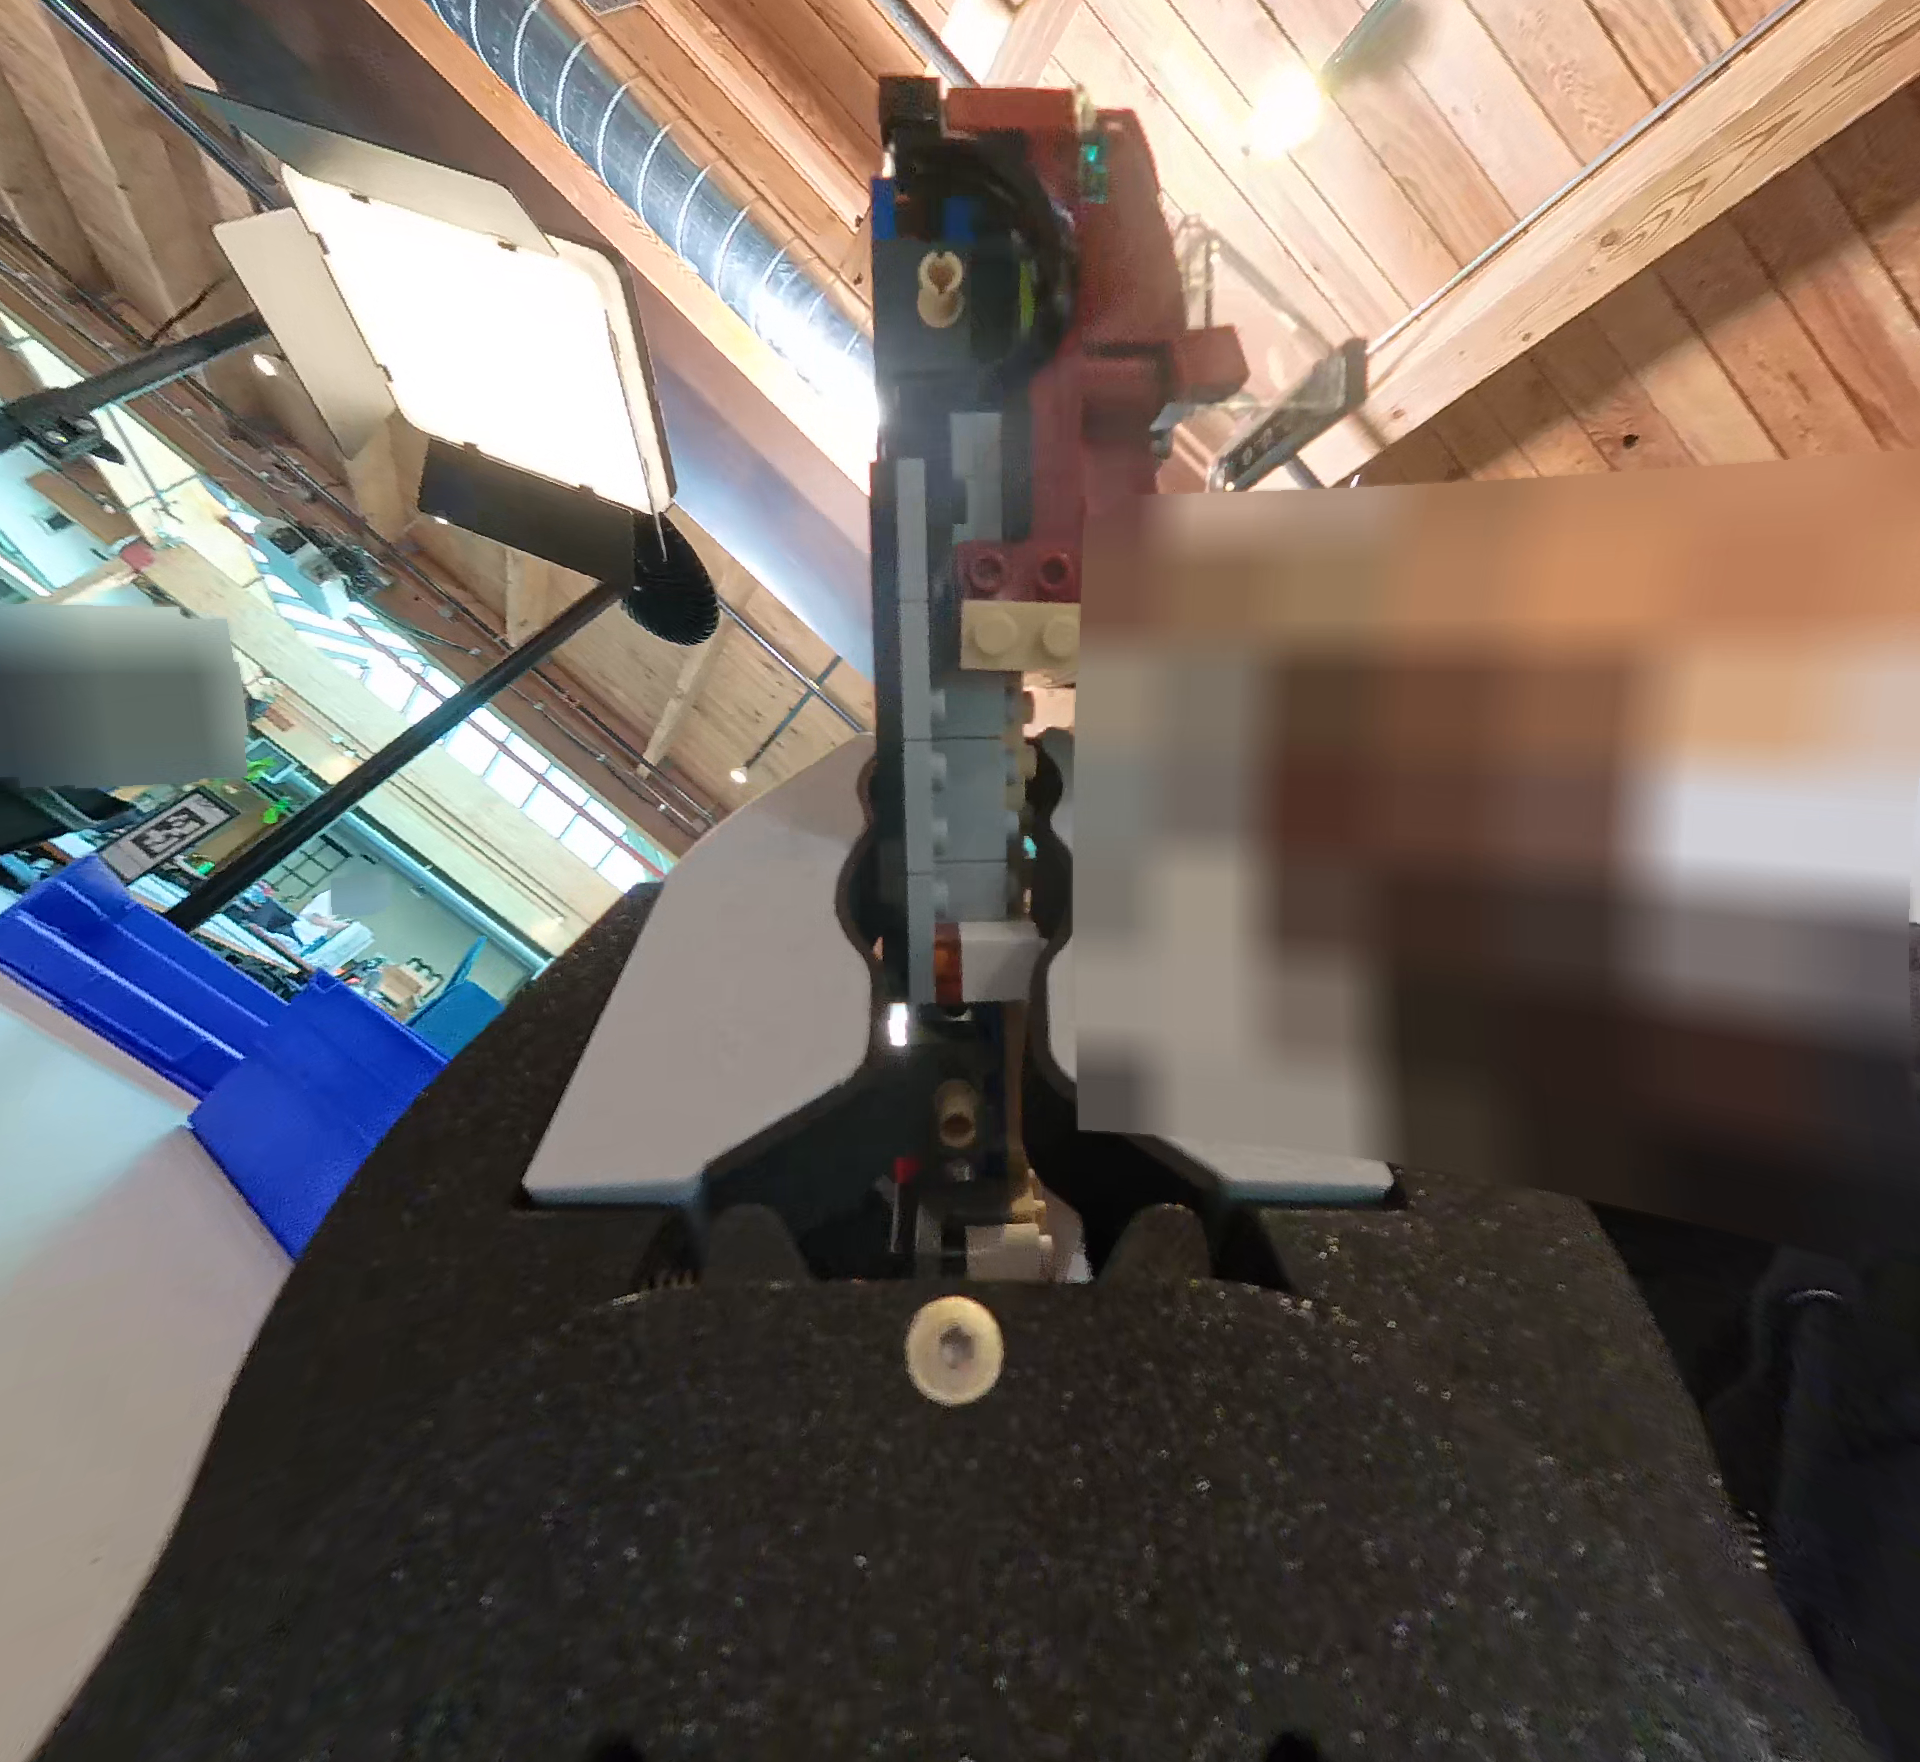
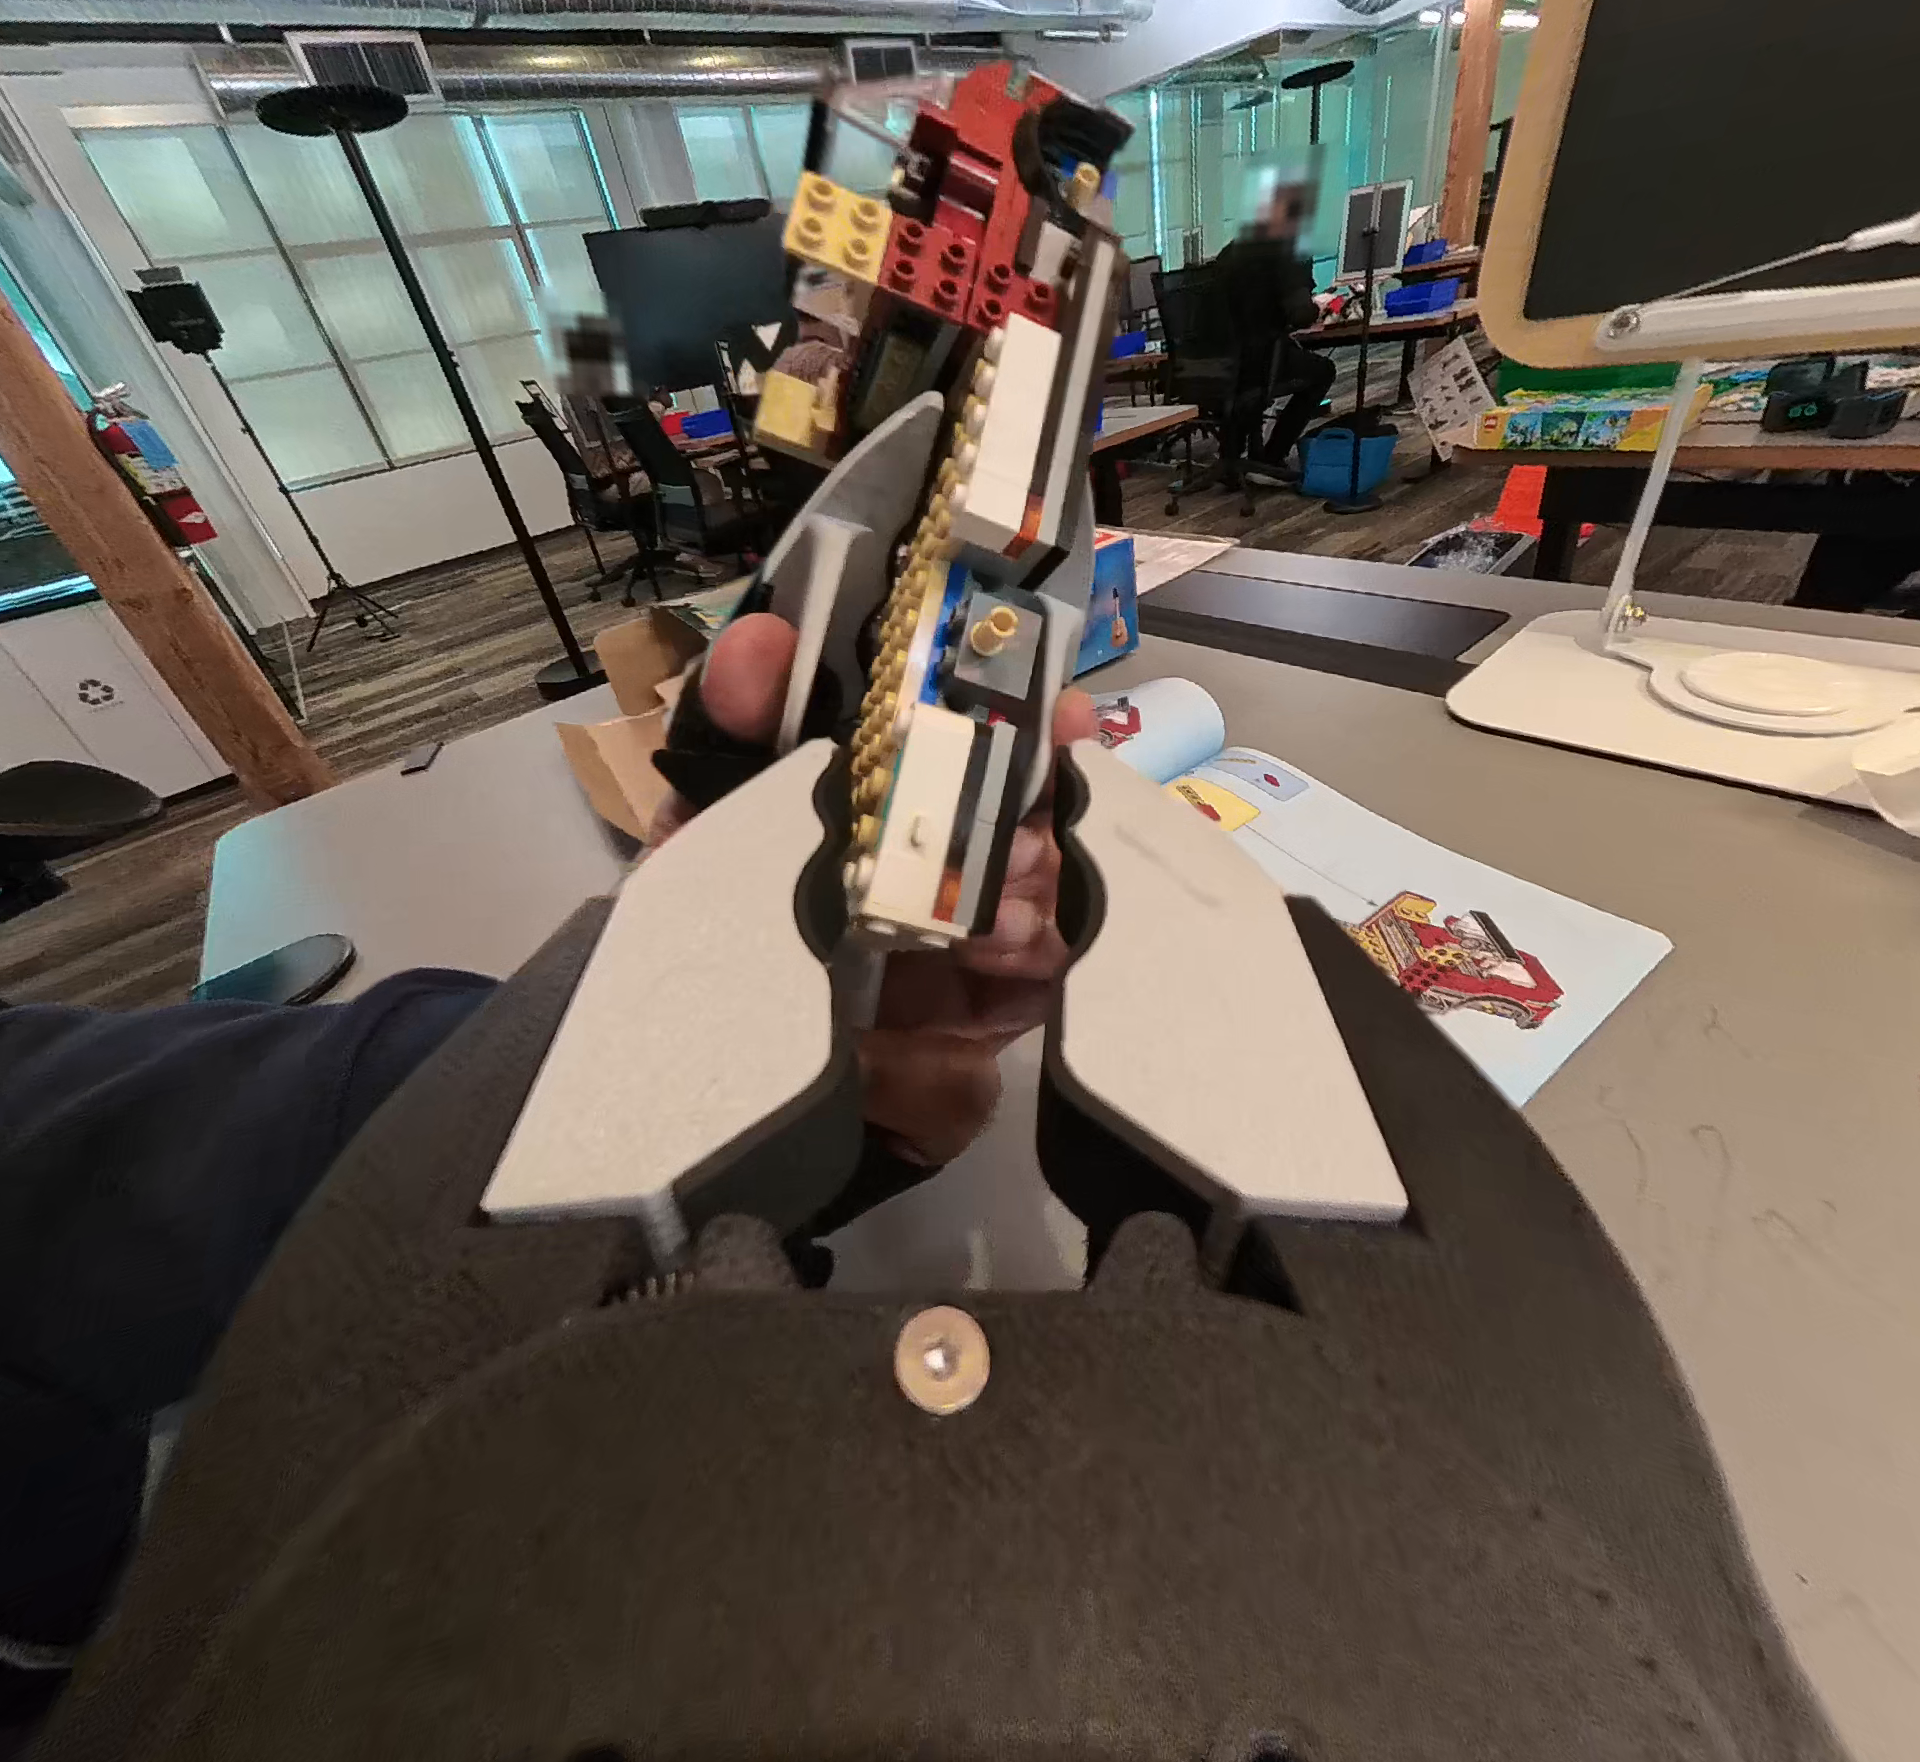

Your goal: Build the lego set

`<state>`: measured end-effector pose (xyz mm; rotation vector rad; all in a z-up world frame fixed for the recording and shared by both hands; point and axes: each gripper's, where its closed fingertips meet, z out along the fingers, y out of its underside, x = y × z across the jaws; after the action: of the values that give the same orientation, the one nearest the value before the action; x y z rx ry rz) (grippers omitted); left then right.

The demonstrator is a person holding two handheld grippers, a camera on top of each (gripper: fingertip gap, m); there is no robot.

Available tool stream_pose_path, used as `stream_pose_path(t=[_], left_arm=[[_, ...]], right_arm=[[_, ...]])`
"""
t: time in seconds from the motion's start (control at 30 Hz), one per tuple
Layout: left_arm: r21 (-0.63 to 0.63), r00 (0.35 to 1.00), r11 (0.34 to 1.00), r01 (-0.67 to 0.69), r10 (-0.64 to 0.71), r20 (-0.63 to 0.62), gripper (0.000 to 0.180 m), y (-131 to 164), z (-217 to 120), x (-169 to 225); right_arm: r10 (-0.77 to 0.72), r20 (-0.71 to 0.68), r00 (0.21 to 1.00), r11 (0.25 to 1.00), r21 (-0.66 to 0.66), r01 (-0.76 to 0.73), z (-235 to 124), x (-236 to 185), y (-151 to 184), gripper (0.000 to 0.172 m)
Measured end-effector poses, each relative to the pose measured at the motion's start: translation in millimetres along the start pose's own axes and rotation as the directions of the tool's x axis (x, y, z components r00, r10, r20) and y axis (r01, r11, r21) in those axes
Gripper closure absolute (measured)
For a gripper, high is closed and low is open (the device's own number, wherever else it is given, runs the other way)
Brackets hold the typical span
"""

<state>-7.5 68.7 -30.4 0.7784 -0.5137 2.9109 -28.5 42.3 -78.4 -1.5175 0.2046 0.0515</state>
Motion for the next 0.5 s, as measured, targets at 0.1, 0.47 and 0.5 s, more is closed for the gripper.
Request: stream_pose_path(t=[0.1, 0.47, 0.5], left_arm=[[-0.011, 0.999, 1.0, 0.025, -0.025, -0.035, 0.157, 2.3, -0.2, 2.1], [0.051, 0.938, 0.982, 0.183, -0.159, -0.308, 0.158, -14.2, -11.8, 32.3], [0.049, 0.935, 0.982, 0.183, -0.158, -0.316, 0.158, -13.3, -11.7, 34.1]], right_arm=[[0.004, 0.045, 0.999, 1.0, 0.018, -0.005, -2.6, -9.3, -2.4, 0.132], [-0.02, 0.124, 0.992, 1.0, 0.021, 0.017, -13.8, -34.6, 0.8, 0.132], [-0.02, 0.127, 0.992, 1.0, 0.017, 0.018, -14.3, -35.5, 1.6, 0.132]])
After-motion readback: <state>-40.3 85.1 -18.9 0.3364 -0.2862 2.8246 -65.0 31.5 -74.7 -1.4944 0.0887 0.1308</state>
